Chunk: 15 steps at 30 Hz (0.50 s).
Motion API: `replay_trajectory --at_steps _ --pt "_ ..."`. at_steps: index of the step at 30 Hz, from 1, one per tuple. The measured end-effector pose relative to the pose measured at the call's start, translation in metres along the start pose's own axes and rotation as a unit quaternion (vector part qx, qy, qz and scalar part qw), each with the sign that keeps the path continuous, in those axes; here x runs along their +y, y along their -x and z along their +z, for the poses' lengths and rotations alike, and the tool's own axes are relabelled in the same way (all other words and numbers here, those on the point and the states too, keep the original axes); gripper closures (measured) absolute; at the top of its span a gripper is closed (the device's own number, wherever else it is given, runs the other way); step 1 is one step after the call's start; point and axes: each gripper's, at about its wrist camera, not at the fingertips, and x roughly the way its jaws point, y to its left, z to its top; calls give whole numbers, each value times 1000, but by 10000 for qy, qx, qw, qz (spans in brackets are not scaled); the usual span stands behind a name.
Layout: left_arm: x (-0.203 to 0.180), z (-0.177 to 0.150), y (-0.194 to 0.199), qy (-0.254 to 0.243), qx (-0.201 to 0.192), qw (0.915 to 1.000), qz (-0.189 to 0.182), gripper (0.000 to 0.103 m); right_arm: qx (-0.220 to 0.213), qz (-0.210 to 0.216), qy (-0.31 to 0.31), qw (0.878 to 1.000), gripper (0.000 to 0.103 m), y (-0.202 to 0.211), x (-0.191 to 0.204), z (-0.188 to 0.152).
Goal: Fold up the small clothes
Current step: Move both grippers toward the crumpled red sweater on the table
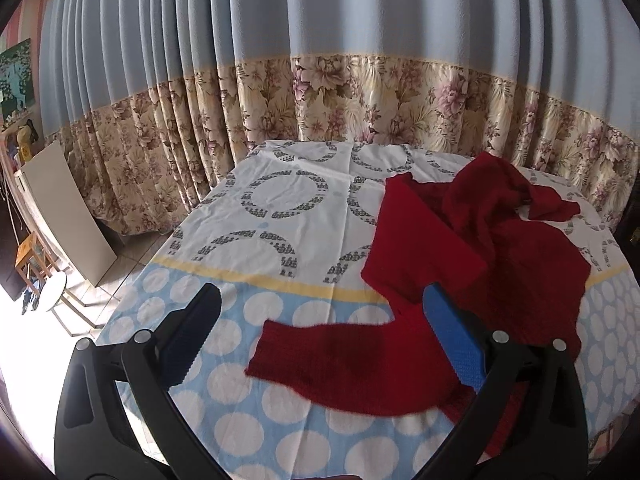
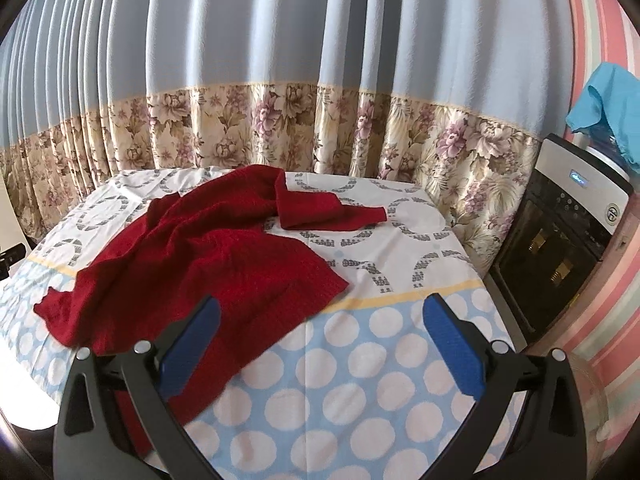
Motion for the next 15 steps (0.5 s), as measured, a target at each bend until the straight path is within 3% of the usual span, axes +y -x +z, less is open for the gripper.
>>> replay_trajectory --at_steps 8,15 --pt "10 -29 41 82 -120 9999 -91 3 -175 58 -47 9998 2 45 -3 -27" --pt "9 -32 62 23 -310 9994 -154 3 -341 76 -75 9994 2 64 -4 -35"
